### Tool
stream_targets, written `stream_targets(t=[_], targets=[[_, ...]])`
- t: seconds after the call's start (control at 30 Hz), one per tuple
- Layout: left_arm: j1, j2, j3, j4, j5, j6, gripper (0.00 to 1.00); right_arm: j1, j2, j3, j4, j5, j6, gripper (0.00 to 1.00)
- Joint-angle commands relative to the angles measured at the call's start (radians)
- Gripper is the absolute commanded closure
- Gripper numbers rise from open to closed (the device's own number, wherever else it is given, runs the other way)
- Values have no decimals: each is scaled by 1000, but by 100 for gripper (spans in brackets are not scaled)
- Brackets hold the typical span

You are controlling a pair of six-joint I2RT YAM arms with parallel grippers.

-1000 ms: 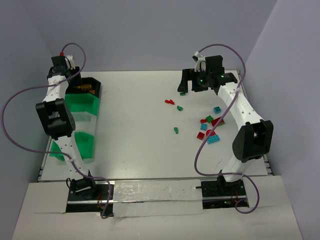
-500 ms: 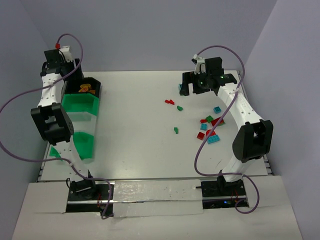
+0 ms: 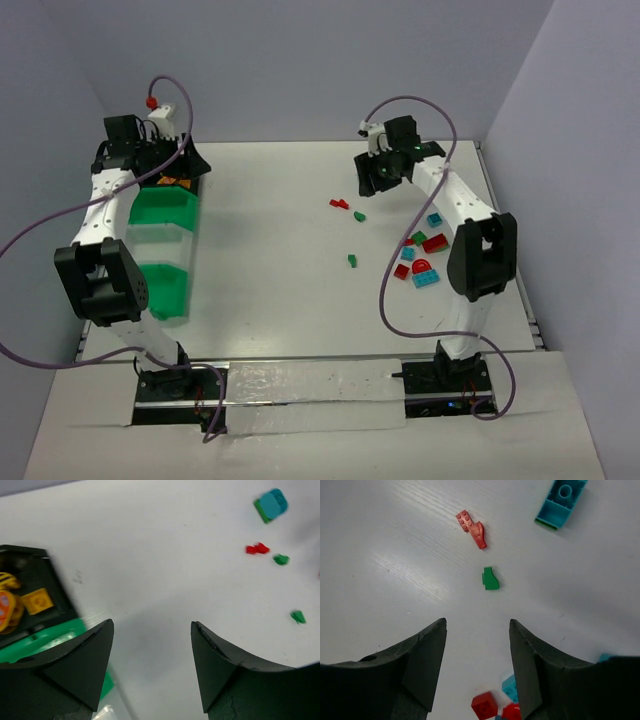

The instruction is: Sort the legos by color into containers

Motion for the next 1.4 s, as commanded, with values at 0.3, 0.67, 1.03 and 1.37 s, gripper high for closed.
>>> stream_targets(t=[0.3,0.67,1.03,1.37], targets=[[-67,-96,-93,43,185,-21,25,114,363,330,-73,88,-179,47],[-83,-103,-100,40,189,-24,24,127,515,457,-125,115,-257,50],[-92,-111,-97,41,176,-33,24,127,597,539,-199,52,-290,50],[-93,-111,-121,80,156,-80,26,127,620,541,-216,28,-313,65]])
